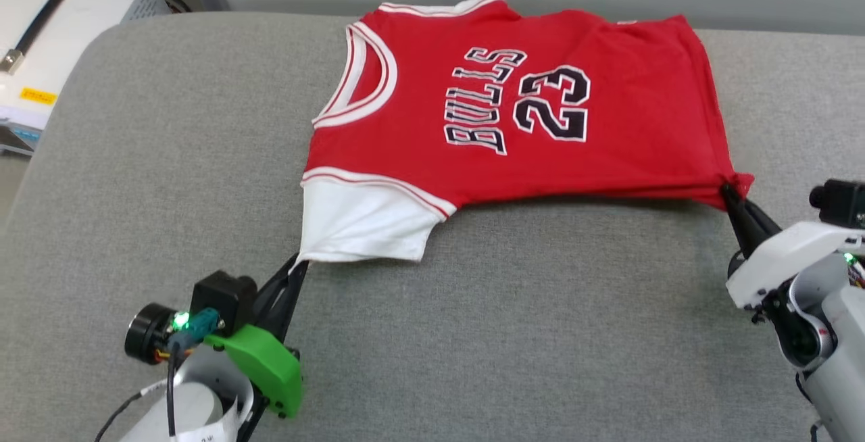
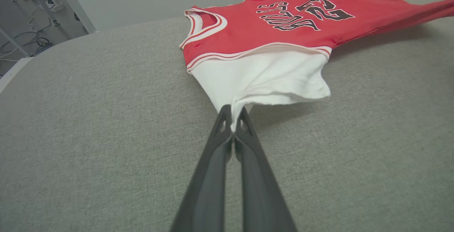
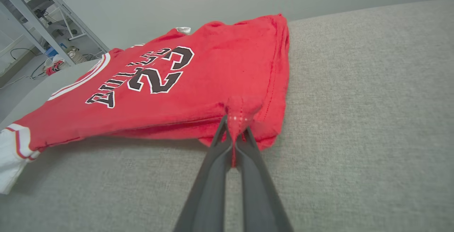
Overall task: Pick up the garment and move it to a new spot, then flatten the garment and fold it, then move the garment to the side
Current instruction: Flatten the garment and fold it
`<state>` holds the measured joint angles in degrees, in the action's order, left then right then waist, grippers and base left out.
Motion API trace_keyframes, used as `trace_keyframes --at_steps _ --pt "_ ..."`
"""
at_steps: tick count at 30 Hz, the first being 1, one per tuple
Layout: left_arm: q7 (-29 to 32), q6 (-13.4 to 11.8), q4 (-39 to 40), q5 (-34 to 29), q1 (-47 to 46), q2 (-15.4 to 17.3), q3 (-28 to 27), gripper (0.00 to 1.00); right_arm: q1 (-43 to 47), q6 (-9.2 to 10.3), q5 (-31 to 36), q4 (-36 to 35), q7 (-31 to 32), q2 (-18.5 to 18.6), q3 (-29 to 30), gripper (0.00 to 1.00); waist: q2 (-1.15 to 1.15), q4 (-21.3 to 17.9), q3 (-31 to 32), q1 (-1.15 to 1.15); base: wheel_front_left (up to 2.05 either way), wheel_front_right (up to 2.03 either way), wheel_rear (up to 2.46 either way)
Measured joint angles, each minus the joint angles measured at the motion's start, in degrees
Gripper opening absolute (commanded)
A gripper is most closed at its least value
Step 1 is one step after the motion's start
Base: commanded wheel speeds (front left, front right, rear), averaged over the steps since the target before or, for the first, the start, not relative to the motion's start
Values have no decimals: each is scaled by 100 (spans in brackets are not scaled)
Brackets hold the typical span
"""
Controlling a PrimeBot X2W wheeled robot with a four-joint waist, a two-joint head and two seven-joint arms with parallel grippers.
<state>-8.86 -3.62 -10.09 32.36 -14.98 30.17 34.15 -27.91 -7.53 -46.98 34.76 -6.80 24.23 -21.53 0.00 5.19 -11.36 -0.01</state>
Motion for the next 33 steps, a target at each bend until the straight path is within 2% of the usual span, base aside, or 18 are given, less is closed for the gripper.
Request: trace_keyframes --at_steps 11,20,26,33 --pt "390 -60 550 237 1093 408 294 0 1427 0 -250 -539 512 253 166 0 0 0 734 0 0 0 0" --pt "902 -1 1261 561 1887 733 626 0 2805 0 -508 -1397 1051 504 447 0 0 77 1168 0 0 0 0" --pt "1180 93 1529 644 2121 902 809 0 3544 0 -659 -2042 1418 635 845 0 0 177 1249 0 0 0 0" --pt "1026 73 1769 630 1929 942 541 0 3828 0 -558 -2633 1538 494 1430 0 0 158 1059 0 0 0 0"
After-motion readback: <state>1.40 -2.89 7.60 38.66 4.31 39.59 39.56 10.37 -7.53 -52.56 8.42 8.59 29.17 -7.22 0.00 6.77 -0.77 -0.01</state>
